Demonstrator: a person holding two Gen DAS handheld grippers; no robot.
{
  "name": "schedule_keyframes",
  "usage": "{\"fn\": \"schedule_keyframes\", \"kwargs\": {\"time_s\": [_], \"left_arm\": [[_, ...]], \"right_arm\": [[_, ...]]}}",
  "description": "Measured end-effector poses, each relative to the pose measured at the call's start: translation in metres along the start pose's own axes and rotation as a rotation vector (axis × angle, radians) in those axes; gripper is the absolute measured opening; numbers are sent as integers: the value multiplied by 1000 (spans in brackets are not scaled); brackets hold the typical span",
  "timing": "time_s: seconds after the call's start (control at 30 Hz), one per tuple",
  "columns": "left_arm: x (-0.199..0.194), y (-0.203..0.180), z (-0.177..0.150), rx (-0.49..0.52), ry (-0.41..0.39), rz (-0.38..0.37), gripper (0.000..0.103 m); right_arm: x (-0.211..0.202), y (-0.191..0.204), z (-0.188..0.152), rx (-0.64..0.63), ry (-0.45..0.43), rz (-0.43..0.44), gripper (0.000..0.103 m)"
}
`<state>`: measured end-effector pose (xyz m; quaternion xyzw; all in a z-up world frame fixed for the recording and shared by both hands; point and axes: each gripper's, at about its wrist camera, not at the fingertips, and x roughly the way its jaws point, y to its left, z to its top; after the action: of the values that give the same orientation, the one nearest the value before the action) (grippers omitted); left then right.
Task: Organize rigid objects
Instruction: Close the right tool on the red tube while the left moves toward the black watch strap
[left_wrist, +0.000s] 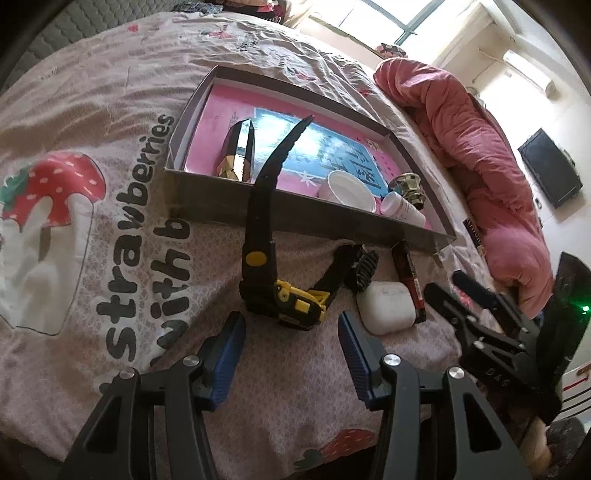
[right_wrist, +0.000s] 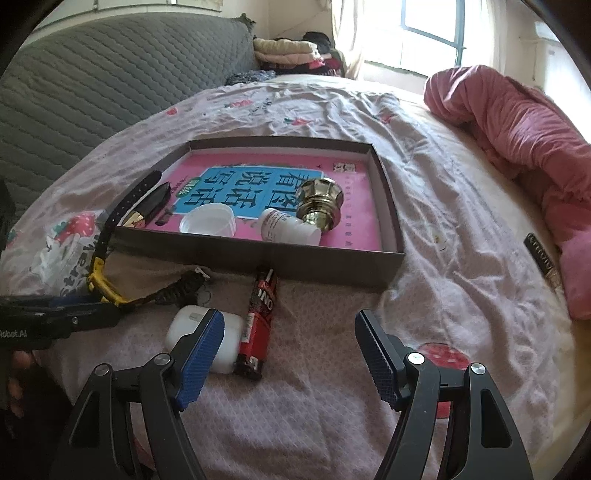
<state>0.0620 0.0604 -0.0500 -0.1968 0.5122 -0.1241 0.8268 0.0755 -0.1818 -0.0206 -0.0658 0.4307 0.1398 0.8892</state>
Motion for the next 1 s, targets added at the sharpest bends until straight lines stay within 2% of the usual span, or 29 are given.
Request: {"fn": "schedule_keyframes", "kwargs": {"time_s": [0.43, 0.77, 0.93, 1.0], "left_arm": [[11, 8, 11, -48, -11, -75, 52], [21, 7, 17, -73, -33, -68, 52], [26, 6, 20, -83, -43, -64, 52], [27, 7, 22, -89, -44, -64, 51]], "right_arm": [[23, 14, 6, -40, 21, -11, 75], [25, 2, 6, 11, 33, -24, 74], [26, 0, 5, 20, 36, -17, 58], [28, 0, 4, 16, 52, -23, 46]]}}
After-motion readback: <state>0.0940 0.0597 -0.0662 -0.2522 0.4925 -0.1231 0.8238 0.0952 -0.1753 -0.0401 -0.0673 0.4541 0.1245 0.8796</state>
